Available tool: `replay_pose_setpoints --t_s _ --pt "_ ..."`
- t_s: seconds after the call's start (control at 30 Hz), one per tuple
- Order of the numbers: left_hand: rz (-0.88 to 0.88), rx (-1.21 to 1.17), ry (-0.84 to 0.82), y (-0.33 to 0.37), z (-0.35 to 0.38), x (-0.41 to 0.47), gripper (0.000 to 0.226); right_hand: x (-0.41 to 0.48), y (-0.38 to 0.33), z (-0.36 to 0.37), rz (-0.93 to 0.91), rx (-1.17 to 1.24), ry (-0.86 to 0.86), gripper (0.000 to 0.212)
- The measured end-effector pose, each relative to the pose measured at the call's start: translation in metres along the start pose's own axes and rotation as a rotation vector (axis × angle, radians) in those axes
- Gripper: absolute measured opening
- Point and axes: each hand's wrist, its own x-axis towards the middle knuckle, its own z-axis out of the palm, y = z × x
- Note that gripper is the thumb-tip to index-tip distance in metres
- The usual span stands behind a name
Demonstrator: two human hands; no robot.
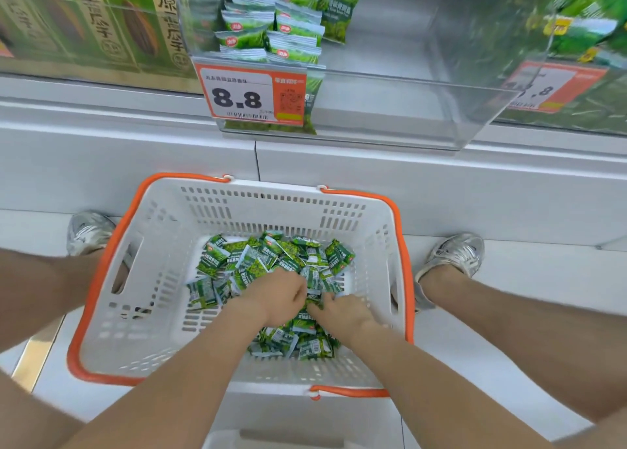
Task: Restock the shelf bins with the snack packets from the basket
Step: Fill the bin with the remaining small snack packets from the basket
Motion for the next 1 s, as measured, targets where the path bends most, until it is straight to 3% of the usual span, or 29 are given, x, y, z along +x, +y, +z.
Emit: replay_pose_setpoints --t_s 0.13,0.23,0.3,0.33,0.4,0.5,0.6,0.8,0.9,1.0 --pt "-0.04 -0.129 0.049 -0.002 0.0 0.003 0.025 -0.001 0.012 -0.009 0.063 0.26 0.059 0.051" --pt "-0.059 -0.279 0.135 -0.004 -0.007 0.004 0.044 0.002 0.037 -0.03 0.125 0.676 0.124 0.002" --pt "-0.051 -0.433 0.143 -0.001 -0.016 0.001 0.058 0.003 0.056 -0.047 0.106 0.898 0.168 0.021" --pt "-0.052 -0.521 0.145 0.0 -0.021 0.001 0.059 0.0 0.062 -0.058 0.084 1.012 0.187 0.02" --pt "-0.08 -0.71 0.185 0.002 -0.033 -0.004 0.05 -0.011 0.071 -0.075 0.041 1.231 0.271 0.008" --pt "-0.139 -0.942 0.322 0.008 -0.049 -0.015 0.036 -0.024 0.073 -0.091 0.016 1.472 0.395 0.019" --pt "-0.084 -1.001 0.421 0.017 -0.062 -0.024 0.028 -0.026 0.074 -0.101 -0.018 1.4 0.496 0.016" --pt "0.11 -0.756 0.695 0.042 -0.105 -0.041 0.024 -0.068 0.087 -0.18 -0.013 0.886 0.629 0.031" --pt "0.248 -0.574 0.96 0.058 -0.132 -0.054 0.007 -0.113 0.084 -0.229 0.02 0.566 0.729 0.034" --pt "0.375 -0.492 1.347 0.078 -0.157 -0.069 0.013 -0.174 0.082 -0.274 0.032 0.531 0.862 0.025"
